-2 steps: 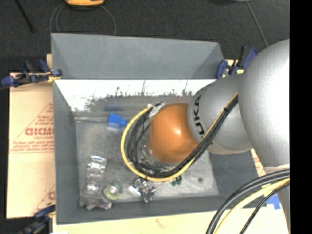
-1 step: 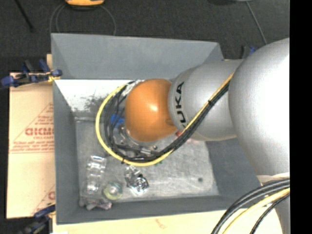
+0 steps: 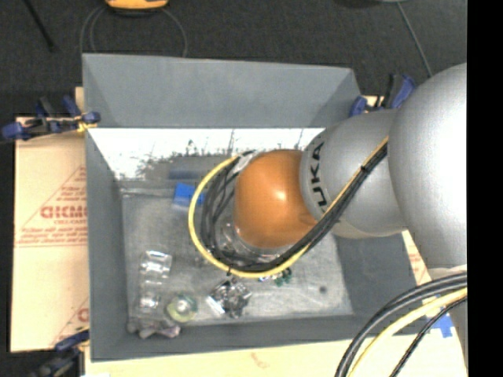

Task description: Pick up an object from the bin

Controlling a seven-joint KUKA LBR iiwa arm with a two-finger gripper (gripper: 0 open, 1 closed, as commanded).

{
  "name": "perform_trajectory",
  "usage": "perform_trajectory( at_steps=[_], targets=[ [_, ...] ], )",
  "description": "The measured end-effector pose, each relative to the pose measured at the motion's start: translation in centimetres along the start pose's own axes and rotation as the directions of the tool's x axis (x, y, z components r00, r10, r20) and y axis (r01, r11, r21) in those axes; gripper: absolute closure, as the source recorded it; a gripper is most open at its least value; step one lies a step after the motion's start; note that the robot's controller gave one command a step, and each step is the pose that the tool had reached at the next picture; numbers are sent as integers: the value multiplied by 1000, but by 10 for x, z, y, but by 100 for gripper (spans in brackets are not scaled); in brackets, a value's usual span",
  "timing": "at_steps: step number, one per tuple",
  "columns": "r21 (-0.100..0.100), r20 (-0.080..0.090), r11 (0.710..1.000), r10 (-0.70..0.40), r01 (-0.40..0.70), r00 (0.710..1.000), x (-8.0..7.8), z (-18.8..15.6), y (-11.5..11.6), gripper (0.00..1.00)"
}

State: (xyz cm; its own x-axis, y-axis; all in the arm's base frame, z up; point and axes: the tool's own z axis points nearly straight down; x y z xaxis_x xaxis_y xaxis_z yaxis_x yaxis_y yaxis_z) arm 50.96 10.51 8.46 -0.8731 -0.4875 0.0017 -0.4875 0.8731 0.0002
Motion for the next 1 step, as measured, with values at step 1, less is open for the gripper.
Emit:
perform_trajectory(
  at_steps=[1],
  targets=[
    [0, 5, 1000, 0, 0, 1000, -3, -1, 2, 100]
  ],
)
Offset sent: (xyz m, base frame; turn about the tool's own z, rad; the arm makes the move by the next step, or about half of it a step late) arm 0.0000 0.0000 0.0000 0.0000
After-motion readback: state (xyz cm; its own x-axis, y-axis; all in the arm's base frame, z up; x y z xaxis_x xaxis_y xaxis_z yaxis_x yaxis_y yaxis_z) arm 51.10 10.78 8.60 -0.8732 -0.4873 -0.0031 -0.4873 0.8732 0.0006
